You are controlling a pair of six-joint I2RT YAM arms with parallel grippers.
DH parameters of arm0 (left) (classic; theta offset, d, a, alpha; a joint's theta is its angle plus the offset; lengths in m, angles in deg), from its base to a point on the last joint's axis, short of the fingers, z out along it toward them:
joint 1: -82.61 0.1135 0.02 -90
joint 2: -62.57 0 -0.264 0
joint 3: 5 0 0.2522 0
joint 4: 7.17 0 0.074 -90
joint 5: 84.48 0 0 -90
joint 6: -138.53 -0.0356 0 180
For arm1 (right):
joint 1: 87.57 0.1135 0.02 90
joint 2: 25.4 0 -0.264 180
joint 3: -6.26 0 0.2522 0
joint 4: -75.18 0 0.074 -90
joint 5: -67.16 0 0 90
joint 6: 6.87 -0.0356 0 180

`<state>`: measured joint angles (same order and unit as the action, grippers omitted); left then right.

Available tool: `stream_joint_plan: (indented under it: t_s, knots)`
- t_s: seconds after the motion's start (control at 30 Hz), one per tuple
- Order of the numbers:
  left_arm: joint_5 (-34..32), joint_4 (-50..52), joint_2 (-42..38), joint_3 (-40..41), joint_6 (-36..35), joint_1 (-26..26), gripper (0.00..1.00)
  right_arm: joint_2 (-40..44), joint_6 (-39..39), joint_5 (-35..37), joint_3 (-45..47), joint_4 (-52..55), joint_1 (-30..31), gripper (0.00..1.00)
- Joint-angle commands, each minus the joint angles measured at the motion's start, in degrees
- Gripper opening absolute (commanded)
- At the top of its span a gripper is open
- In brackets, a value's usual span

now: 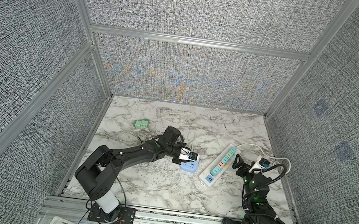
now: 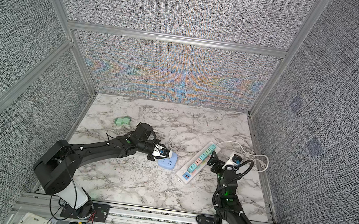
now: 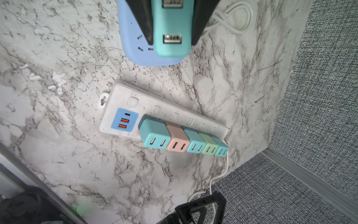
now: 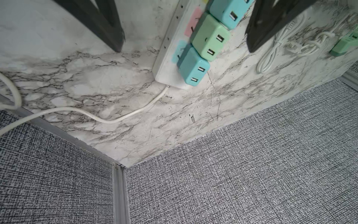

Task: Insert plugs into power strip
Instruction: Insert the plug into the socket.

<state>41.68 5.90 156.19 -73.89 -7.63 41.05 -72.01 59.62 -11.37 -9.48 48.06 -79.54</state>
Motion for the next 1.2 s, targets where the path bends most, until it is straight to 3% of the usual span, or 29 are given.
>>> stream_joint_plan:
  t_s: [0.0,0.47,0.97,1.17]
  knots:
    - [1.59,2.33,1.74,-1.56,-0.69,-0.26,0.00,-0.51,0.19,-1.14,-0.57,-1.31,0.05,0.99]
    - [3.17,10.01,8.06,-7.35,-7.47,-0.69,0.00,-0.40,0.22,-1.30,-0.57,-1.15,0.05,0.99]
    - [8.03,2.16,9.13,-3.75,-1.60,-0.63,0.00,-0.06,0.12,-1.36,-0.48,-0.95,0.06,0.99]
    - [6.76,2.33,10.63,-4.54,-0.58,-0.54,0.00,0.09,0.11,-1.44,-0.37,-0.91,0.05,0.99]
